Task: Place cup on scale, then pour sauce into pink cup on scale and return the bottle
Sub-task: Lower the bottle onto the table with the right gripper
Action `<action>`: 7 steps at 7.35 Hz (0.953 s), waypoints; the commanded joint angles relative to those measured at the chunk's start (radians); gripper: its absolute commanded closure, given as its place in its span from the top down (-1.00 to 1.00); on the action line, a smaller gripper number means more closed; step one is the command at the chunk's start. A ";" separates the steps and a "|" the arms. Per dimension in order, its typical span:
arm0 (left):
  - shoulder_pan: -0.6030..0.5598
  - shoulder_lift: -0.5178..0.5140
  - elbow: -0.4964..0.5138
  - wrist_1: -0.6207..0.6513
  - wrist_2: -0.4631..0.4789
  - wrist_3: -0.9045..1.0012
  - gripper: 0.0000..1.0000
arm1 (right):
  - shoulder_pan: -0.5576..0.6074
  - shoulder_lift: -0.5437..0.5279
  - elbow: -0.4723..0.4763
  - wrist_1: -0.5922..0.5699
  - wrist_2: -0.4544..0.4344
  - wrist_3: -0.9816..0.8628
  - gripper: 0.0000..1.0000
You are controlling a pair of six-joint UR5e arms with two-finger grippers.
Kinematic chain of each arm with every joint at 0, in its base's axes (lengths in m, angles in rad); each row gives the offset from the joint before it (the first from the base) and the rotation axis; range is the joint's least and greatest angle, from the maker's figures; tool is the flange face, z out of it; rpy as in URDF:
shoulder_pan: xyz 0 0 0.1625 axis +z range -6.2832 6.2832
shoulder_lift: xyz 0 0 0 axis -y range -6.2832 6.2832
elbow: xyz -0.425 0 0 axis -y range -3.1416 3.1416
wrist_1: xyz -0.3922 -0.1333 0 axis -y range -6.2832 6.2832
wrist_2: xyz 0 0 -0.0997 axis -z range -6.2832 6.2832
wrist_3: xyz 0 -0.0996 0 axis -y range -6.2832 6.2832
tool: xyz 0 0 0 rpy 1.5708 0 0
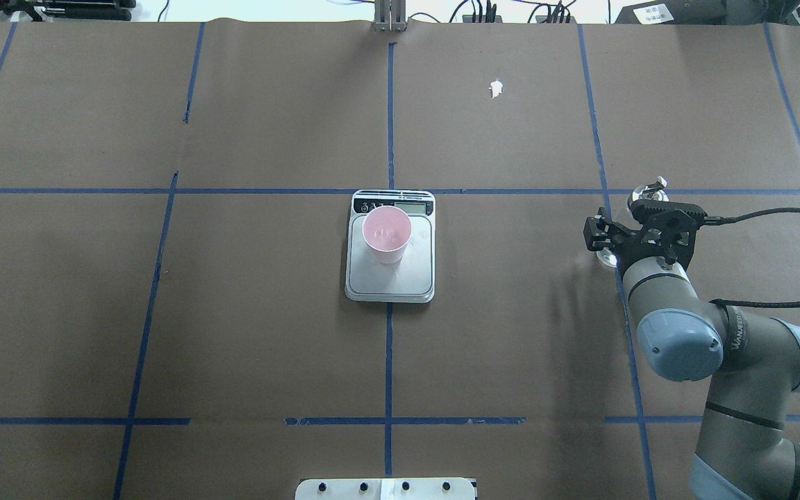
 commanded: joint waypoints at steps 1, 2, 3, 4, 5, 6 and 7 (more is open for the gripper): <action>0.000 0.000 -0.006 0.000 0.000 0.000 1.00 | 0.000 0.000 0.006 0.000 0.000 0.000 1.00; 0.000 0.000 -0.006 0.000 0.000 0.000 1.00 | 0.000 -0.005 0.014 0.000 0.002 -0.001 1.00; 0.000 0.000 -0.006 0.000 0.000 0.000 1.00 | 0.000 -0.006 0.020 0.000 0.017 -0.001 1.00; 0.000 0.000 -0.004 0.000 0.002 0.000 1.00 | -0.003 -0.015 0.037 0.000 0.020 -0.001 1.00; 0.000 0.000 -0.006 0.000 0.002 0.000 1.00 | -0.008 -0.040 0.061 0.000 0.034 -0.001 1.00; 0.000 0.000 -0.006 0.000 0.002 0.000 1.00 | -0.015 -0.089 0.103 0.002 0.057 -0.001 1.00; -0.002 0.000 -0.006 0.000 0.002 0.000 1.00 | -0.031 -0.113 0.132 0.000 0.057 0.000 1.00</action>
